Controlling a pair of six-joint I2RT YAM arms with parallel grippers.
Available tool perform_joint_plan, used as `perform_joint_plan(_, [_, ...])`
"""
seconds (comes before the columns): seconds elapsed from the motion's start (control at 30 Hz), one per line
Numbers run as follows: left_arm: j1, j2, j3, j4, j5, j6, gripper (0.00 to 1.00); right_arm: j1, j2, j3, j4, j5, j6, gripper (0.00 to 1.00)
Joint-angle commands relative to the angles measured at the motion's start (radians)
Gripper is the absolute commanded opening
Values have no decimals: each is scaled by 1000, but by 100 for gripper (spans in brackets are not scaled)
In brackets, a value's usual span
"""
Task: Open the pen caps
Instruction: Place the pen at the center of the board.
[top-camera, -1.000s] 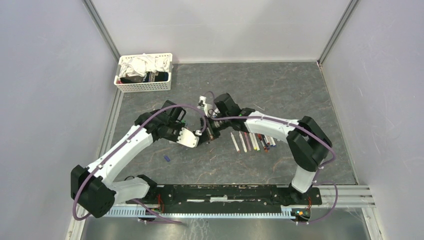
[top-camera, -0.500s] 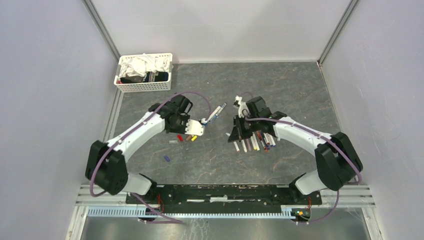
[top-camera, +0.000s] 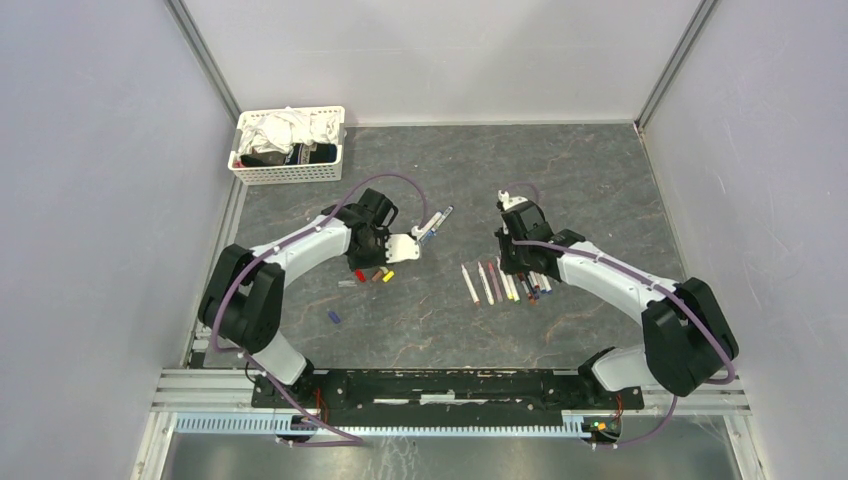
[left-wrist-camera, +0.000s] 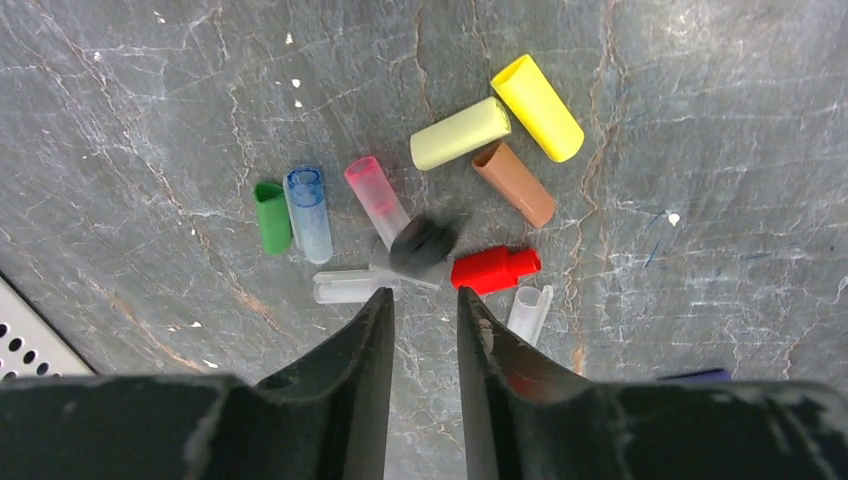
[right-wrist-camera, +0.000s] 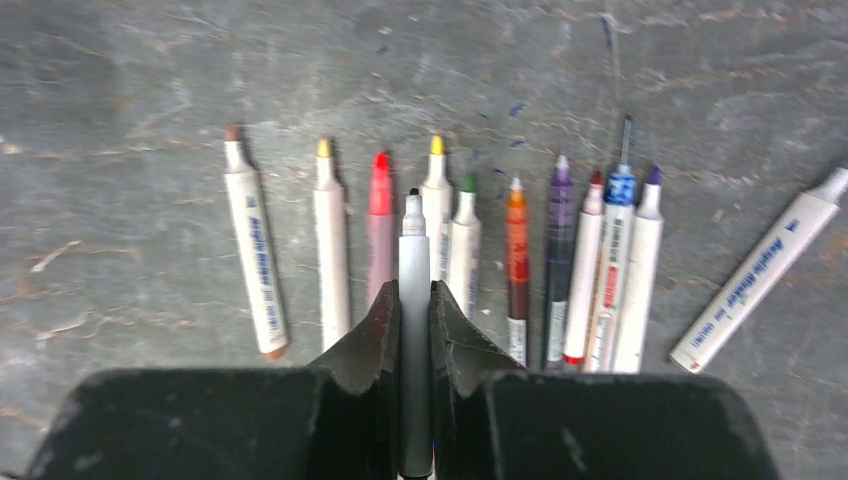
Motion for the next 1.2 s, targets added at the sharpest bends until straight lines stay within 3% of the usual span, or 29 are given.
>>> perform_joint_plan(0.0, [3, -30, 34, 17, 46, -90, 37, 0, -1, -32, 6, 131, -28, 0])
perform_joint_plan(0.1, [3, -53, 88, -38, 75, -119, 43, -2, 10, -49, 16, 131, -30, 2])
perform_joint_plan(0.23, [3, -100, 183, -118, 100, -149, 55, -1, 33, -58, 26, 131, -33, 12])
perform_joint_plan(0.27, [3, -113, 219, -140, 110, -158, 69, -2, 36, -61, 29, 132, -34, 14])
perform_joint_plan(0.3, [4, -125, 250, -160, 114, -165, 96, -3, 40, -63, 34, 132, -36, 18])
perform_joint_plan(0.33, [4, -141, 276, -177, 115, -173, 99, -4, 43, -64, 35, 133, -36, 20])
perform_joint_plan(0.57, [21, -268, 415, -213, 59, -155, 100, -3, 48, -55, 21, 136, -43, 35])
perform_joint_plan(0.67, [73, -341, 437, -191, 146, -144, 100, -2, 34, -38, 11, 136, -41, 36])
perform_joint_plan(0.77, [83, -394, 392, -94, 104, -200, 100, -3, 11, -4, -8, 139, -34, 36])
perform_joint_plan(0.9, [109, -357, 440, -130, 125, -293, 100, -1, -7, 66, 9, 92, -14, 38])
perform_joint_plan(1.0, [129, -320, 486, -158, 180, -346, 100, 3, 56, 179, 13, 50, 13, 41])
perform_joint_plan(1.17, [188, -359, 483, -68, 251, -434, 100, 35, 213, 339, 29, 56, 98, 43])
